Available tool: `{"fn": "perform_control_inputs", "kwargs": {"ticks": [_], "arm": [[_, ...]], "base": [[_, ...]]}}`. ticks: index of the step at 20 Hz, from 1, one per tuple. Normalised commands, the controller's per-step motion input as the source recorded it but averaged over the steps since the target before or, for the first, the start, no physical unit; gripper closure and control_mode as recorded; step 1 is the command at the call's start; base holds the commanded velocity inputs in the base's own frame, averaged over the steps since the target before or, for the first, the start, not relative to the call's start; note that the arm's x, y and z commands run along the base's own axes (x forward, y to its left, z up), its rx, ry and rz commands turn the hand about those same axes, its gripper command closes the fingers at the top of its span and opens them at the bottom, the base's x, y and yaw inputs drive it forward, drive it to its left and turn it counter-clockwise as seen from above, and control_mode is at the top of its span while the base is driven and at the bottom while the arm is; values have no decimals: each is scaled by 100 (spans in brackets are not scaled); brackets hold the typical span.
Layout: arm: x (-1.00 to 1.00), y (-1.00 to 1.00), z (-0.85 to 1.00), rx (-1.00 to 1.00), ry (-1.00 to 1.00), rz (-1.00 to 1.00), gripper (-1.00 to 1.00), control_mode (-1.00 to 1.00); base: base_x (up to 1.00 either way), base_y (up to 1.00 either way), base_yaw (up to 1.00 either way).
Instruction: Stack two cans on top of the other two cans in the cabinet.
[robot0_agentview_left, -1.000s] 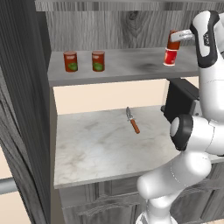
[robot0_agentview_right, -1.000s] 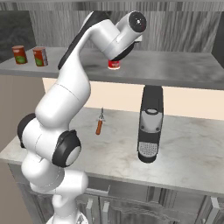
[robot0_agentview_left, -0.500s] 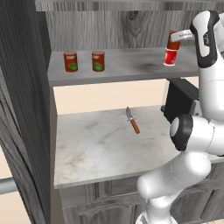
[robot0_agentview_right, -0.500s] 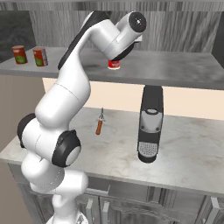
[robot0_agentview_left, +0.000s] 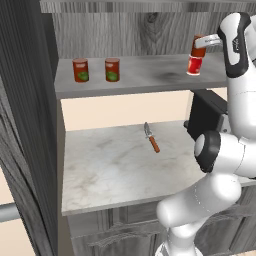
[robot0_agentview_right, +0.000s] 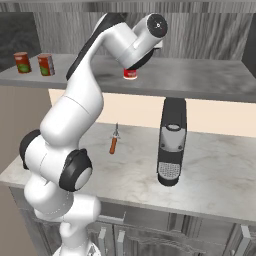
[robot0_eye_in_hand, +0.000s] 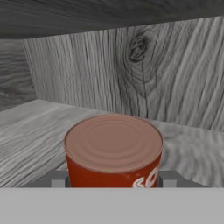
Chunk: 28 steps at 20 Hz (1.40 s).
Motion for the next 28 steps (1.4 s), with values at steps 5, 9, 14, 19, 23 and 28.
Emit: {"fn": "perform_control_inputs", "kwargs": {"ticks": [5, 9, 14, 19, 23, 28], "arm": [[0, 0, 0, 0, 0, 0, 100, -100], [0, 0, 0, 0, 0, 0, 100, -100], [0, 0, 0, 0, 0, 0, 100, -100], [0, 0, 0, 0, 0, 0, 100, -100], [0, 0, 0, 0, 0, 0, -100, -100], [0, 0, 0, 0, 0, 0, -100, -100]], "base": [[0, 0, 0], [0, 0, 0], [0, 0, 0], [0, 0, 0], [0, 0, 0], [0, 0, 0]]}}
